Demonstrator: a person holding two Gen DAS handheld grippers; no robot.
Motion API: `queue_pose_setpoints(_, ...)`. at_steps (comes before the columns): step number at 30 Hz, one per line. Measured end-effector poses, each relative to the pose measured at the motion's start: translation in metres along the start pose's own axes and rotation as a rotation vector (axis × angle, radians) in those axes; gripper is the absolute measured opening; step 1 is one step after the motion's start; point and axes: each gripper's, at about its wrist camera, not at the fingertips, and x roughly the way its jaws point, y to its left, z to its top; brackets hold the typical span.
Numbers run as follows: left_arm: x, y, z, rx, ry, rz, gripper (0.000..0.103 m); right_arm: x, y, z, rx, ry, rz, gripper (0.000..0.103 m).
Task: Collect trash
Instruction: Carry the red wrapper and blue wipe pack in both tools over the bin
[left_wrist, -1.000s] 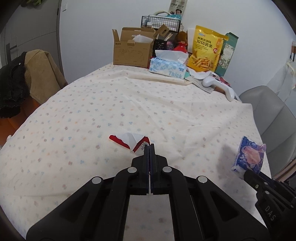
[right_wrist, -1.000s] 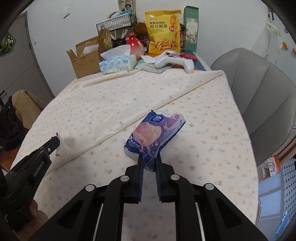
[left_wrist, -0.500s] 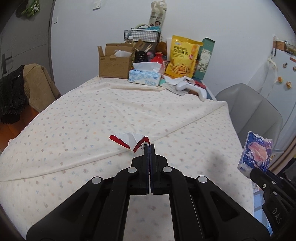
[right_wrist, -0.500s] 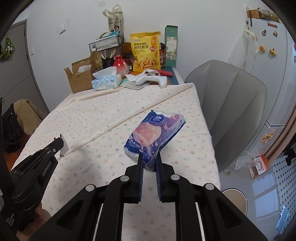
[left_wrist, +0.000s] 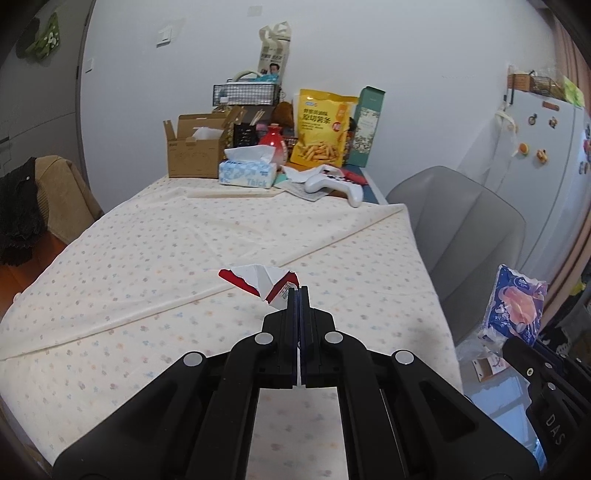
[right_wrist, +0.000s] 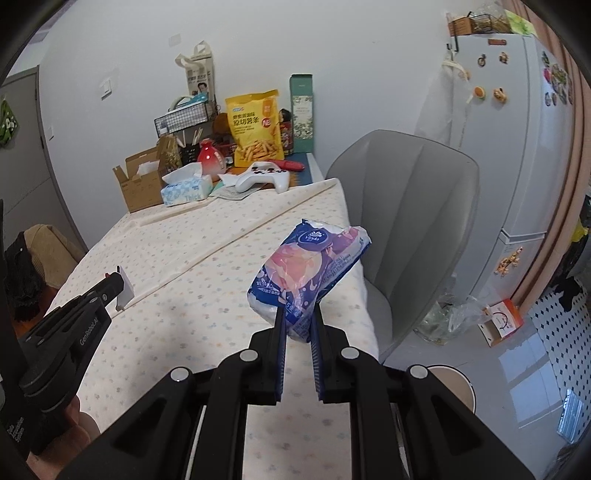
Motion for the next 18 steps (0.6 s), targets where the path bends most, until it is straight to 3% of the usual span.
queue_pose_setpoints(18, -0.024, -0.103, -0.009, 0.133, -0.016, -0.119, 0.002, -0.048, -0.097, -0.011, 0.132, -0.060, -0.100, 0.013)
